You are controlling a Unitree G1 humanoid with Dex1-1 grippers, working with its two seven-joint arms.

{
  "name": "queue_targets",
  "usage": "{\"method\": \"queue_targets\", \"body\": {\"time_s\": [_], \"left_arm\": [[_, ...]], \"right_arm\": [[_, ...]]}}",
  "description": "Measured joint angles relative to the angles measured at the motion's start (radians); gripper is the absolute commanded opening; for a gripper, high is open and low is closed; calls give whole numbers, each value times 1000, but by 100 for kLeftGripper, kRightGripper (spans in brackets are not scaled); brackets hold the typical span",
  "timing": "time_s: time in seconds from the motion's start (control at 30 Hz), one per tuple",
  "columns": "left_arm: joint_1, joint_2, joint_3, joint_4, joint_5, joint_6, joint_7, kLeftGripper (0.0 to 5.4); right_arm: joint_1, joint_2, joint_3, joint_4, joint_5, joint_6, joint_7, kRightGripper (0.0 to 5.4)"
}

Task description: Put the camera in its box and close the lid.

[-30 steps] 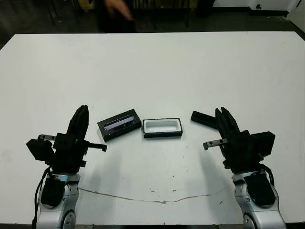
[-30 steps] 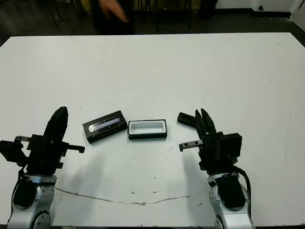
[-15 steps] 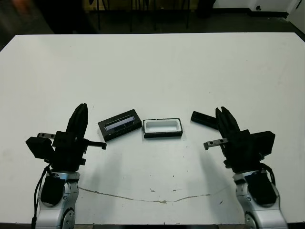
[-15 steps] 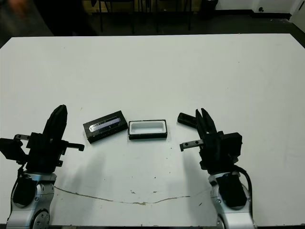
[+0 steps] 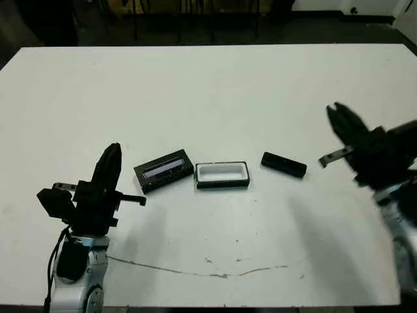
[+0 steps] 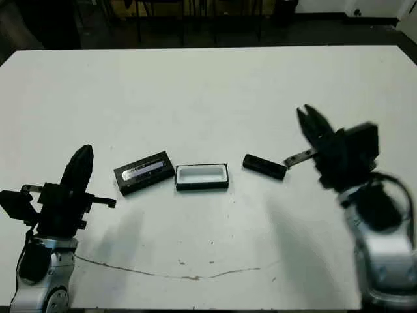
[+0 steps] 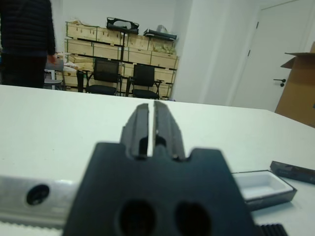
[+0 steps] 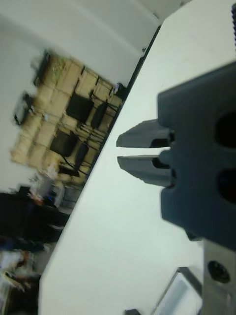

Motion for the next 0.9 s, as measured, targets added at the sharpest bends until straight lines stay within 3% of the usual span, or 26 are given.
{"method": "queue_targets", "body": {"time_s": [0.17,0.33,0.43,0.67,0.9], "left_arm": [[2,-1,-3,0,4,-5,3,0],[6,-1,-5,0,2,-6,3,0],[10,-1,-7,0,4,-6,3,0],[12,-1,-7,1,8,-8,3,0],[13,-1,-7,3,12,-11,3,0]], "right_arm": [[-73,-116,40,110,13,16,159,109],[-156,-157,81,272,115,72,368,198],[-202,-180,111,371,133,69,487,252],[-268,-188,165,541,134,14,649,376],[-276,-180,190,618,98,-53,669,499]]}}
